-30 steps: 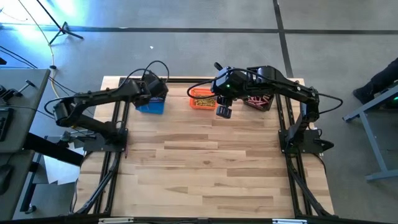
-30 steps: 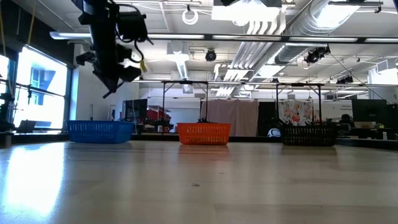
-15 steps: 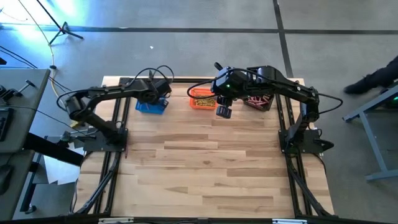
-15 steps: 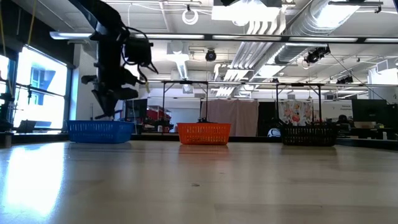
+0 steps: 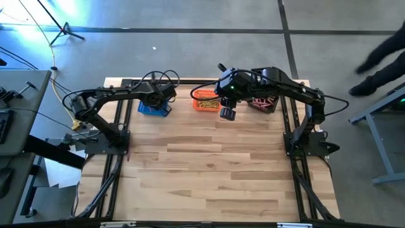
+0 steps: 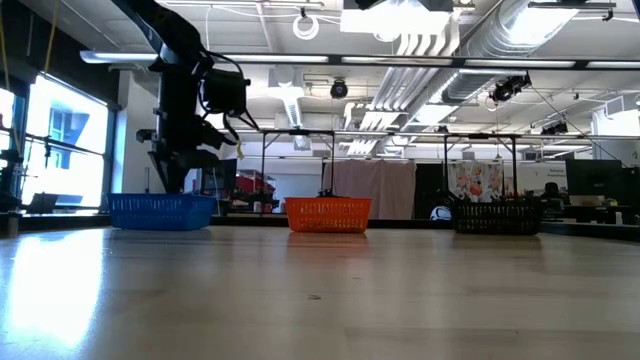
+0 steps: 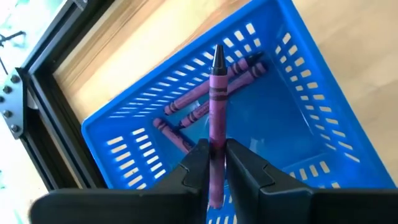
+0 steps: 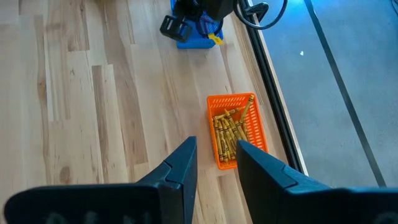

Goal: Sort crayons
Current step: Put the bottom violet crayon into the blue bin, then put the violet crayon into the blue bin

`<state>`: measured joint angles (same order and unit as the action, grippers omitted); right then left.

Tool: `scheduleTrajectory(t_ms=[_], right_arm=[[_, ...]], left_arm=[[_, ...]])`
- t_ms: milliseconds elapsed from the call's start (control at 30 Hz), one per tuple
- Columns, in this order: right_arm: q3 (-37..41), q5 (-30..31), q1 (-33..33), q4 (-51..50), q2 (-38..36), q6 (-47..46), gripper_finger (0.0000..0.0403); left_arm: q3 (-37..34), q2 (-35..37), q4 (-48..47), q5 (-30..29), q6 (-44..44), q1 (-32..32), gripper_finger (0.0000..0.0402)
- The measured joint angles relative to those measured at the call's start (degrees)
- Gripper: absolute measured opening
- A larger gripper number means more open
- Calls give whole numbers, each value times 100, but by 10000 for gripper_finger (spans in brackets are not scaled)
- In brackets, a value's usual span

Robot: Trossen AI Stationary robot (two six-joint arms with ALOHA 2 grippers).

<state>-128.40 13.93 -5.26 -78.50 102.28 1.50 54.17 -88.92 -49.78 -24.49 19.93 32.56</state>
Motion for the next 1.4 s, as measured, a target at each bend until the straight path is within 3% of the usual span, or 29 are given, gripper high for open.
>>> scheduleTrajectory(t_ms=[300, 567, 733, 833, 1000, 1200, 1267, 1400], right_arm=[[0, -2, 0, 0, 0, 0, 99], [-2, 0, 0, -2, 0, 0, 99], [0, 0, 0, -1, 0, 0, 99], [0, -1, 0, -2, 0, 0, 99], [0, -2, 0, 0, 0, 0, 99], [0, 0, 0, -2, 0, 0, 99], [0, 0, 0, 0, 0, 0, 99], [-1, 0, 0, 0, 0, 0, 99]], left_arm=[[0, 1, 4, 239, -215, 4, 98], [67, 379, 221, 2264, -76, -92, 114], [313, 1003, 754, 3080, -17, -580, 107], [474, 1393, 1149, 3169, 254, -1042, 102], [546, 1930, 1327, 3549, 1161, -2051, 99], [546, 2083, 224, 3622, 2966, -3838, 99], [544, 2061, -133, 3405, 3751, -4406, 99], [544, 1893, -933, 2369, 5709, -5298, 99]])
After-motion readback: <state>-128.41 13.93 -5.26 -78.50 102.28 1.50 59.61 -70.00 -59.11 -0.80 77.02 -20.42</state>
